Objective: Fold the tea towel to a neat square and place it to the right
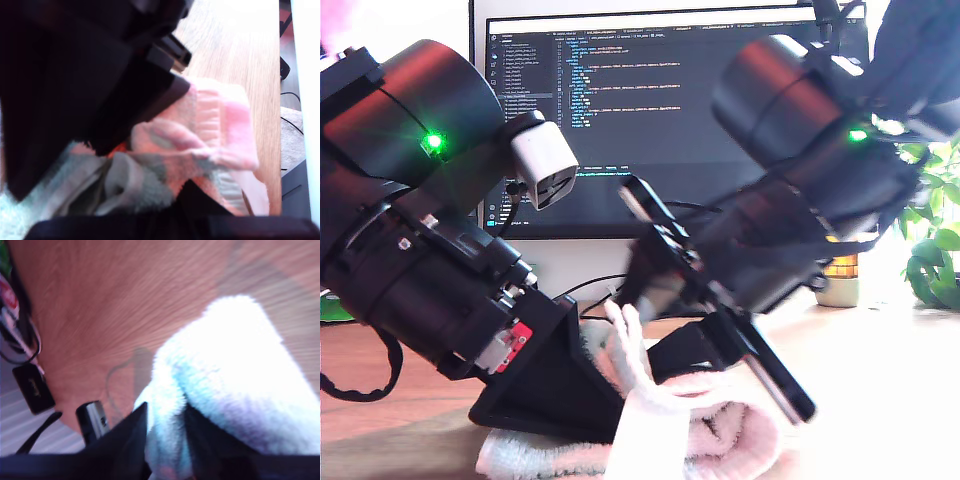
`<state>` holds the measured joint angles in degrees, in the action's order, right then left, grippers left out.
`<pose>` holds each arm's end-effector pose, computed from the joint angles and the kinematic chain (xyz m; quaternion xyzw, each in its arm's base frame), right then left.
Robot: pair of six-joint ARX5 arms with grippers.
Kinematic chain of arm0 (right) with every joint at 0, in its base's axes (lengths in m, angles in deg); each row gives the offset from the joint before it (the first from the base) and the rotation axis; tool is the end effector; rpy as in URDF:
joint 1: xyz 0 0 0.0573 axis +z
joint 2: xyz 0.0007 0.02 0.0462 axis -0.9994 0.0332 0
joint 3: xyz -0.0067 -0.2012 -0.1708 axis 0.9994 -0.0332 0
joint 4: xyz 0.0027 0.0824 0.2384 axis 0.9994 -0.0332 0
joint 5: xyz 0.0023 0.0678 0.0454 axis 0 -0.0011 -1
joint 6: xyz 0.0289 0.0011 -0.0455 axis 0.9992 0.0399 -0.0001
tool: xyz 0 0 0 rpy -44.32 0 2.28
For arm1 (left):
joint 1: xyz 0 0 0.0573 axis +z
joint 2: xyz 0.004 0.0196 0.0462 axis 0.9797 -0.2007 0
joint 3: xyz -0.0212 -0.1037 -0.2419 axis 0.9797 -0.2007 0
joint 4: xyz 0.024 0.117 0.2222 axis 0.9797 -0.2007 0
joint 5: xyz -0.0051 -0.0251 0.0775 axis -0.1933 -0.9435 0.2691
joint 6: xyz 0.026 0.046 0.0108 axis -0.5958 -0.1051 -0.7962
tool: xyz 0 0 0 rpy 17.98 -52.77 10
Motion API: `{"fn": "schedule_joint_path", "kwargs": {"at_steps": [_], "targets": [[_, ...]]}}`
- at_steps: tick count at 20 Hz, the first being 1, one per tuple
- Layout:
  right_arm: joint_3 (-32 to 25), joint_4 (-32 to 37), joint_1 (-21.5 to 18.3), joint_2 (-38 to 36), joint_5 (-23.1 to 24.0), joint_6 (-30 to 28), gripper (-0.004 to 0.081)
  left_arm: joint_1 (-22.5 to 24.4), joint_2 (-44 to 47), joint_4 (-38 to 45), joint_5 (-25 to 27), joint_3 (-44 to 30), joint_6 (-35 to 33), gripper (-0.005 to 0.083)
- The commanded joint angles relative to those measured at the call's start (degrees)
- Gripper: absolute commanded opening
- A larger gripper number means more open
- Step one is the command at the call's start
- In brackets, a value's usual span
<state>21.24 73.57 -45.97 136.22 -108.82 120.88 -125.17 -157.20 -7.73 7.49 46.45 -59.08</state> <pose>0.2143 0.2091 0.1282 0.4424 0.5861 0.1785 0.6549 0.1663 -0.1958 0.1120 0.1519 0.3021 -0.5941 0.7299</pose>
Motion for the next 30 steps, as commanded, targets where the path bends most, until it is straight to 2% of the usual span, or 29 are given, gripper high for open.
{"fn": "schedule_joint_path", "kwargs": {"at_steps": [1,4,8,15,18,20,22,27,30], "targets": [[-1.53,0.22,0.7,2.71,-0.68,-0.57,0.0237,-0.15,1.33,-0.76,0.24,-0.83,0.04,-0.0019],[-1.33,1.62,0.44,2.71,-2.75,-0.39,0.0241,-0.13,5.77,-3.98,0.46,-0.83,0.0,-0.002],[-0.35,4.0,0.44,2.49,-8.07,-0.11,0.0255,-0.15,12.48,-10.38,3.08,-0.83,-0.02,-0.0019],[1.6,3.89,-0.39,2.47,-9.01,-0.15,0.0269,-0.15,17.84,-20.52,4.92,-0.83,-0.02,-0.0019],[2.32,3.91,-0.92,2.47,-11.85,-0.13,0.027,-0.13,20.31,-25.79,10.73,-0.83,0.42,-0.0019],[2.95,3.93,-0.92,2.47,-14.12,-0.11,0.027,-0.09,22.45,-26.95,15.58,-0.83,2.78,-0.0019],[3.3,3.91,-0.9,2.38,-15.82,-0.04,0.027,-0.09,24.33,-28.02,17.64,-0.83,3.13,-0.0019],[3.3,2.58,-1.73,2.38,-15.5,-1.79,0.0277,-0.09,25.44,-28.37,18.23,-0.83,4.52,-0.0019],[3.3,1.07,-2.86,2.38,-17.29,-4.98,0.0362,-0.09,25.7,-29.0,18.25,-0.83,5.18,-0.0019]]}}
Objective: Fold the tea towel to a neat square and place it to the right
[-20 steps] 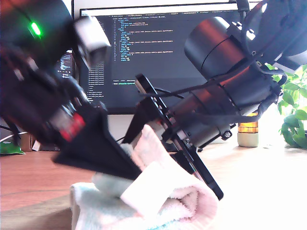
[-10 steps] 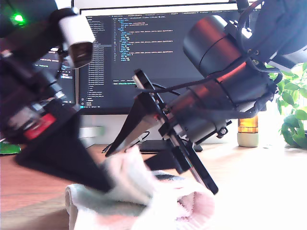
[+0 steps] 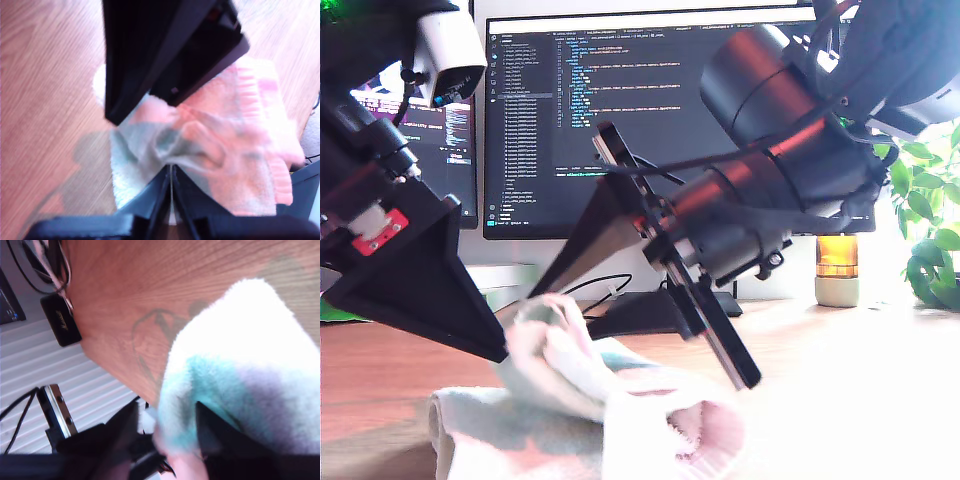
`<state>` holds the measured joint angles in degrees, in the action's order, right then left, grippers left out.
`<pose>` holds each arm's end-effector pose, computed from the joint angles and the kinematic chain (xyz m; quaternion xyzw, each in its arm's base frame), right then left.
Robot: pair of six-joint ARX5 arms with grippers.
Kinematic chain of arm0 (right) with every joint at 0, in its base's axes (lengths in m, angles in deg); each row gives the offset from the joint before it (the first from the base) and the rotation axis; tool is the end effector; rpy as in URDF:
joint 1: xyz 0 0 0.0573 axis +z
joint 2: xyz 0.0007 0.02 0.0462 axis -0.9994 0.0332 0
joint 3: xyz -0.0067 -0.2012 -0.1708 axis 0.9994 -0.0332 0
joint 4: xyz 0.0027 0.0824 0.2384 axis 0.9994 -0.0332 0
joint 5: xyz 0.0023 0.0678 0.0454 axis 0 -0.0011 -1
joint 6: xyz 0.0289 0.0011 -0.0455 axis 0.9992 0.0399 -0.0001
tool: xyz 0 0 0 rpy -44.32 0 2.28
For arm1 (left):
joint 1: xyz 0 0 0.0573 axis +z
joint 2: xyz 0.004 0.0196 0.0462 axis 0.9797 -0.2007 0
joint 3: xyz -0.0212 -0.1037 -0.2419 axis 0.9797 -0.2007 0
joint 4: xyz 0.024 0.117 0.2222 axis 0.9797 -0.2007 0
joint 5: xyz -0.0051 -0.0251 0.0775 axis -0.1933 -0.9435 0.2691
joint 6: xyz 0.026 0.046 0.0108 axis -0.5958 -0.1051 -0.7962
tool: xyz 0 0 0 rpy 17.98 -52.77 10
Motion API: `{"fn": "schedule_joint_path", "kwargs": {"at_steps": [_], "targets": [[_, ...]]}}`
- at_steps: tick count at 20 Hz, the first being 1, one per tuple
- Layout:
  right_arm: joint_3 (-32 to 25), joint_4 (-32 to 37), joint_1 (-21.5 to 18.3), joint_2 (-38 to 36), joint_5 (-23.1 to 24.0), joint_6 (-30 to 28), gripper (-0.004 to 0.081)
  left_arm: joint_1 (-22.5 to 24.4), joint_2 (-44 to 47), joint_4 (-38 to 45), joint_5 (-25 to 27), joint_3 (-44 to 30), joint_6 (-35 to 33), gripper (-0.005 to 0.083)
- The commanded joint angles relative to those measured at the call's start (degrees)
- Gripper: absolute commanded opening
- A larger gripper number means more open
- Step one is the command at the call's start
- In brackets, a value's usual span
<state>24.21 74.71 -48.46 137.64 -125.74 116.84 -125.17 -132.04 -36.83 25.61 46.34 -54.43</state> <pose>0.2267 0.2119 0.1385 0.4296 0.6249 0.2899 0.5838 0.1380 -0.1531 0.1699 0.1950 0.3518 -0.4526 0.7958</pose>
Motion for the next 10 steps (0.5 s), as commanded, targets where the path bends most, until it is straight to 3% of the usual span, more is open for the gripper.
{"fn": "schedule_joint_path", "kwargs": {"at_steps": [1,5,10], "targets": [[0.33,-1.25,-0.81,0.96,-0.76,-2.62,0.0373,-0.11,0.55,0.13,0.11,-0.72,1.01,-0.0019],[0.33,-4.66,-3.02,0.96,-1.38,-8.46,0.0374,-0.15,0.94,-0.11,0.11,-0.57,1.66,-0.0019],[0.33,-4.96,-4.2,0.96,-9.42,-11.3,0.0367,-0.26,5.95,-0.28,0.13,-0.26,3.52,-0.0019]]}}
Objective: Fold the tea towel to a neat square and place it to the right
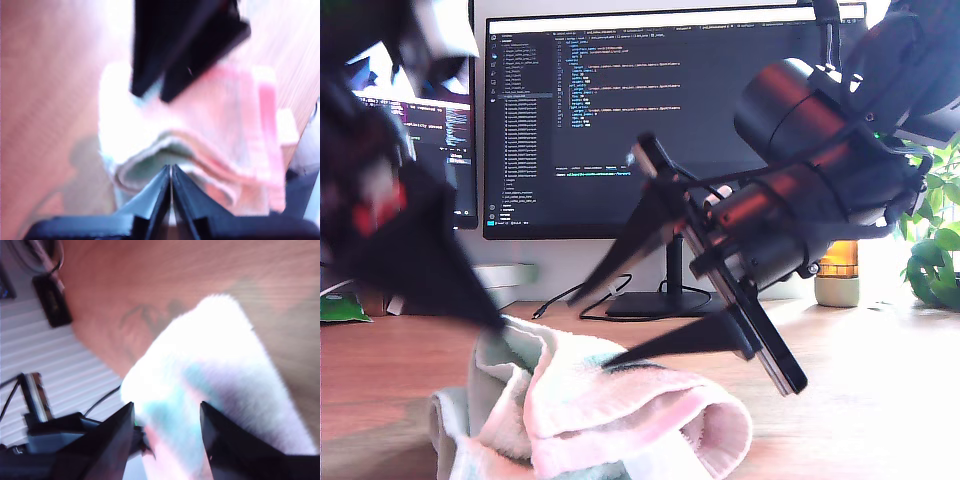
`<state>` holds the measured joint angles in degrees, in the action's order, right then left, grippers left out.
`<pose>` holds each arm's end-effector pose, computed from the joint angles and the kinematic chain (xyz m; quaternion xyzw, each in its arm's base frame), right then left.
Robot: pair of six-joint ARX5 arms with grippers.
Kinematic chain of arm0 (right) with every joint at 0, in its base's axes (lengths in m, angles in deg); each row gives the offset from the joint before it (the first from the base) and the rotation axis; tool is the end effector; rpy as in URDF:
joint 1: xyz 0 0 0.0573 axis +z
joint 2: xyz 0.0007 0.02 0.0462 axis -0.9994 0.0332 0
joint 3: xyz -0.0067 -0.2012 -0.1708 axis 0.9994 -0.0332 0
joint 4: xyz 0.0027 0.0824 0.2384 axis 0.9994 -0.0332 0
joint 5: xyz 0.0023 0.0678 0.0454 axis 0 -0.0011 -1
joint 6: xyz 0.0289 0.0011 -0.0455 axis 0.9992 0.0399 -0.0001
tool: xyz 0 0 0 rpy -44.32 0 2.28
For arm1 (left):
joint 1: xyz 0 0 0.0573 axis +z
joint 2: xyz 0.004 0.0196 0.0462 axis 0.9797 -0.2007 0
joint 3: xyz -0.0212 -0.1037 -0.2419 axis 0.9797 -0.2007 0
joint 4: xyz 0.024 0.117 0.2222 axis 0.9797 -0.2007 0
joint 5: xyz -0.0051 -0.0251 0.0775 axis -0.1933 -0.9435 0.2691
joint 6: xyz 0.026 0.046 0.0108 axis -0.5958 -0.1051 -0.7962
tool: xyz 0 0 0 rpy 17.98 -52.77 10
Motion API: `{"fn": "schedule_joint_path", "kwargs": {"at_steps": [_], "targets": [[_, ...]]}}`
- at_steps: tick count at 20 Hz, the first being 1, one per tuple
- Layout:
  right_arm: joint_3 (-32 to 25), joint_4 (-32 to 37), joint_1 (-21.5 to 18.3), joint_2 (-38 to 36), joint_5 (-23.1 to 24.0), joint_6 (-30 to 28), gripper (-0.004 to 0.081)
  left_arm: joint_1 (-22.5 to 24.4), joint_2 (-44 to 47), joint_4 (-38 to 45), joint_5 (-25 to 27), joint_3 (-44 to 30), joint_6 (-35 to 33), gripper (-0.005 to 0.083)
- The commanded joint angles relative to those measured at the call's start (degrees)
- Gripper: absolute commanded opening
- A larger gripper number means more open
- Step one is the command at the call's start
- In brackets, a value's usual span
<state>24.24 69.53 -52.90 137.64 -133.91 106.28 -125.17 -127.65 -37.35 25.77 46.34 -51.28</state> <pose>0.2348 0.1919 0.1346 0.3930 0.6362 0.3367 0.5723 0.1338 -0.1485 0.1833 0.1640 0.3343 -0.4463 0.8137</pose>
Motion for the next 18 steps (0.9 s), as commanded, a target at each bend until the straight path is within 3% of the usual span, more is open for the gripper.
{"fn": "schedule_joint_path", "kwargs": {"at_steps": [1,2,4,7,12,18], "targets": [[0.31,0.22,0.24,0.96,-3.26,-1.11,0.0366,-0.24,3.1,0.28,-0.02,-0.11,0.83,-0.0019],[0.31,0.22,0.24,0.96,-5.07,-1.86,0.0359,-0.24,4.07,0.63,-0.02,-0.11,1.05,-0.002],[0.31,0.24,0.24,0.96,-7.61,-4.17,0.0267,-0.2,4.15,1.55,0.0,-0.11,1.2,-0.002],[0.31,0.57,0.17,0.96,-8.09,-9.05,0.0007,0.2,1.05,4.98,0.0,-0.11,1.16,-0.0019],[0.31,-0.5,-1.16,0.48,-8.44,-27.61,-0.001,1.64,-4.37,11.87,-2.64,-0.11,0.09,-0.002],[0.31,-7.91,-2.71,-4.9,-8.55,-47.15,-0.0011,2.12,-10.58,18.67,-6.43,-0.11,1.49,-0.002]]}}
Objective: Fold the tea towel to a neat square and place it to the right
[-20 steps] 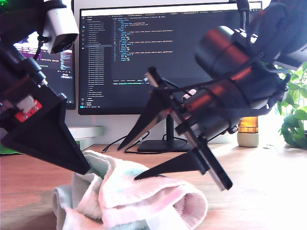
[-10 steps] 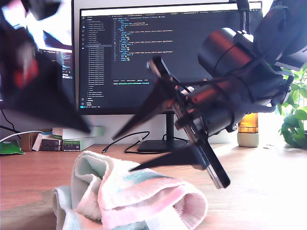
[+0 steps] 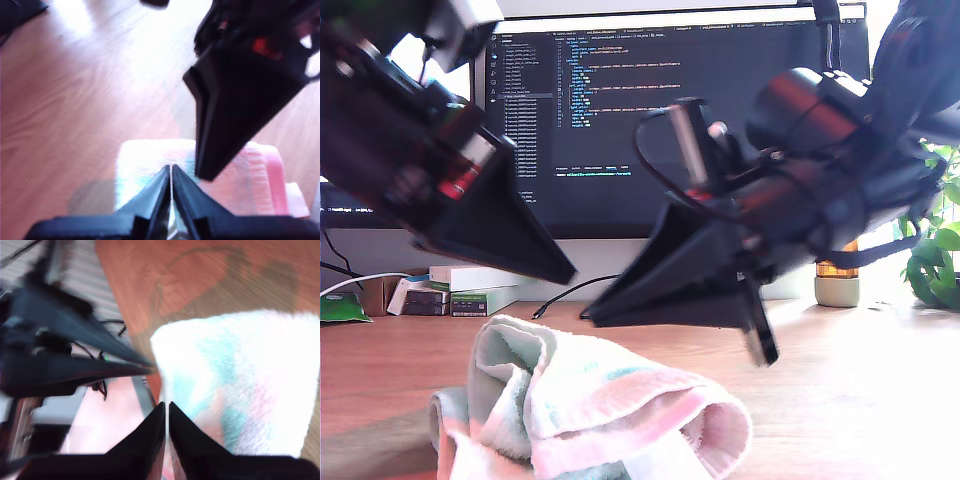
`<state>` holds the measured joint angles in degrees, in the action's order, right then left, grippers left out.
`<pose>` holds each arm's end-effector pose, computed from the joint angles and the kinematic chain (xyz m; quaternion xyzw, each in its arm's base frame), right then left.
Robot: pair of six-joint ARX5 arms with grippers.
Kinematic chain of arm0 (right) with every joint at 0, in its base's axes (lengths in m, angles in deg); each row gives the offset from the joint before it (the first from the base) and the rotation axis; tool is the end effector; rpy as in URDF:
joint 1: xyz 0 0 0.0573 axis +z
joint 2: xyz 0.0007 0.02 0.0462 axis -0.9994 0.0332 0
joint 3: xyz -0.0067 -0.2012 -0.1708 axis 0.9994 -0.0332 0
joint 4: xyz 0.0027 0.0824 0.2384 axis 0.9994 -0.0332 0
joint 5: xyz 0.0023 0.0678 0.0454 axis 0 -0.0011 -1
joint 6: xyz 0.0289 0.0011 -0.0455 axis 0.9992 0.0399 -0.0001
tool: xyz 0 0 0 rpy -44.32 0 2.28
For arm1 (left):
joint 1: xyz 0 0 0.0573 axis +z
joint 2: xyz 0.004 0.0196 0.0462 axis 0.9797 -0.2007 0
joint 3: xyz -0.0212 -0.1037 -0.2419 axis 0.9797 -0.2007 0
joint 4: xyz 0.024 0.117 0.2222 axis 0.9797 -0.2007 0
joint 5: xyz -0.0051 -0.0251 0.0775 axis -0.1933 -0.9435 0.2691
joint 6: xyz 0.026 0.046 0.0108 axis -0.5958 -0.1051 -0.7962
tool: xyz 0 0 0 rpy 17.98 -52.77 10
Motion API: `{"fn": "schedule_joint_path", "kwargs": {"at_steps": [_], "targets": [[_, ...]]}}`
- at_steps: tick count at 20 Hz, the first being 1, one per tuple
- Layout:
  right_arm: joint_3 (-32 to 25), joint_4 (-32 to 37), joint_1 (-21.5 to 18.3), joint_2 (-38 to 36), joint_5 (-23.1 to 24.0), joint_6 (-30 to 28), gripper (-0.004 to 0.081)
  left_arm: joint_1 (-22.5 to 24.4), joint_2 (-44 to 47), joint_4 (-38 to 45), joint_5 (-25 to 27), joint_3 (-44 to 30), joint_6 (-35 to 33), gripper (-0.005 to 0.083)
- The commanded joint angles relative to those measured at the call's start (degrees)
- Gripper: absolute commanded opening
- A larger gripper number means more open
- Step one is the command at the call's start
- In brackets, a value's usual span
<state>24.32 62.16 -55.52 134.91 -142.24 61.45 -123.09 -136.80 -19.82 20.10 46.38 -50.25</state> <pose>0.2321 0.1769 0.1429 0.1810 0.4929 0.5718 0.6303 0.1590 -0.1671 0.1751 0.1145 0.2778 -0.4788 0.8249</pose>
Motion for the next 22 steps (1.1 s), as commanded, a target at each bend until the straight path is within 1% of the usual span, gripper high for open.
{"fn": "schedule_joint_path", "kwargs": {"at_steps": [1,4,6,8,10,11,13,16,19,22], "targets": [[0.22,-2.23,-0.07,-2.8,-0.09,-6.51,-0.0011,0.04,-2.8,2.36,-1.75,-0.15,1.11,-0.002],[0.22,-7.65,0.04,-3.1,0.24,-17.03,-0.0011,0.04,-5.99,4.48,-2.64,-0.15,1.36,-0.002],[0.22,-10.91,0.04,-3.1,3.26,-24.06,-0.0011,0.02,-6.84,3.91,-3.5,-0.15,1.33,-0.002],[0.22,-11.54,0.02,-3.1,6.69,-28.87,-0.0011,0.02,-6.86,2.36,-4.07,-0.15,1.44,-0.0019],[0.22,-11.1,0.02,-3.1,9.16,-34.75,-0.0011,-0.04,-6.8,0.31,-5.38,-0.15,1.66,-0.0019],[0.22,-10.69,0.02,-3.1,9.33,-36.96,-0.0011,-0.02,-6.8,-1.36,-5.33,-0.15,1.64,-0.0019],[0.22,-9.29,0.13,-3.1,9.4,-41.09,-0.0011,-0.02,-6.78,-4.24,-4.87,-0.15,1.66,-0.0019],[0.22,-5.66,0.81,-3.1,9.05,-47.04,-0.0011,-0.02,-6.12,-6.34,-4.44,-0.11,1.68,-0.0019],[0.22,-2.99,2.32,-3.06,8.9,-53.37,-0.0011,-0.04,-3.91,-10.36,-3.1,-0.11,1.86,-0.0019],[0.22,-2.05,3.93,-2.56,8.85,-59.3,-0.0011,-0.13,-2.93,-13.86,-1.73,-0.11,1.81,-0.0019]]}}
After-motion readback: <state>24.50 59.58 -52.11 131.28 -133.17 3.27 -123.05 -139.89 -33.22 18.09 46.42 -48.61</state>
